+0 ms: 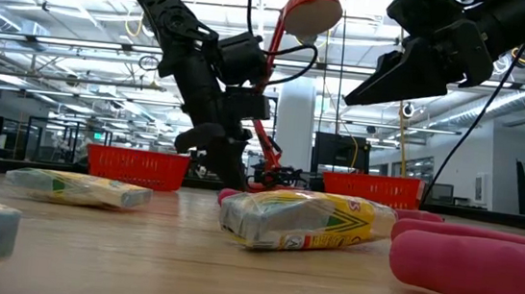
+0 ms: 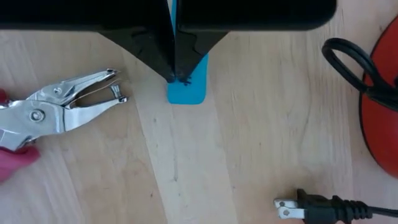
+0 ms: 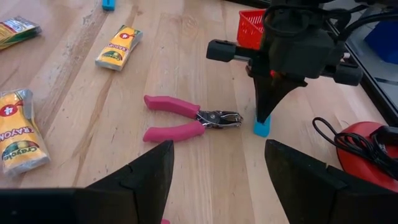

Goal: Pick & Place School Supplies
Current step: Put the blue eraser into the left red bin

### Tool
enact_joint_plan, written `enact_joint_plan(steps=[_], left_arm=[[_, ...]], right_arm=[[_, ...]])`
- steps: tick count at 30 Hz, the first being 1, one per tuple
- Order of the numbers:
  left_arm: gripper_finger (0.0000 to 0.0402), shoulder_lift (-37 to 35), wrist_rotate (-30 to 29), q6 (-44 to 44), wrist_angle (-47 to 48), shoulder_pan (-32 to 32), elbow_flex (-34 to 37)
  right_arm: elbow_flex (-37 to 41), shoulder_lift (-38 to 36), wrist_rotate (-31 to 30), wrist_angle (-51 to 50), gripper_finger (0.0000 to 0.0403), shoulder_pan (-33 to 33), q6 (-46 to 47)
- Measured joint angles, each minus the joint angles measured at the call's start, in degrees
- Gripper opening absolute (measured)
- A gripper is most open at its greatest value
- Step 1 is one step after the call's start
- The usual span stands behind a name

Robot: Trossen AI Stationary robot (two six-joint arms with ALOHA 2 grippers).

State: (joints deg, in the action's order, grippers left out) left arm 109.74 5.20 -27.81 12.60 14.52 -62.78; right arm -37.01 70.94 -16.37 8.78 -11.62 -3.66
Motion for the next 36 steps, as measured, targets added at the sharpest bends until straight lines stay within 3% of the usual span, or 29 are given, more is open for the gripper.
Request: enact_joint_plan(steps=[12,16,23,27,31,36], left_arm=[[0.0009,-0.6,-4.2,-0.2,1.0,-1.8,0.0],[0.0055,-0.6,-4.2,-0.4,2.1,-1.9,-0.1],[0.0179,-0.5,-7.8,-0.3,5.3,-3.1,-2.0],[0.0219,-0.4,-9.5,-0.1,6.2,-2.8,-2.8],[0.0224,-0.1,-8.6,-0.5,5.2,-1.9,-2.8],[0.0202,0.6,-5.3,-0.3,4.9,0.0,-2.9]], right_arm=[[0.0,0.0,0.0,0.0,0.0242,0.0,-0.1],[0.0,0.0,0.0,-0.3,0.0242,0.0,-0.1],[0.0,0.0,0.0,-0.5,0.0242,0.0,-0.1],[0.0,0.0,0.1,-0.5,0.0242,0.0,-0.1],[0.0,0.0,0.1,-0.5,0.0242,0.0,-0.1],[0.0,0.0,0.1,-0.5,0.0242,0.0,-0.1]])
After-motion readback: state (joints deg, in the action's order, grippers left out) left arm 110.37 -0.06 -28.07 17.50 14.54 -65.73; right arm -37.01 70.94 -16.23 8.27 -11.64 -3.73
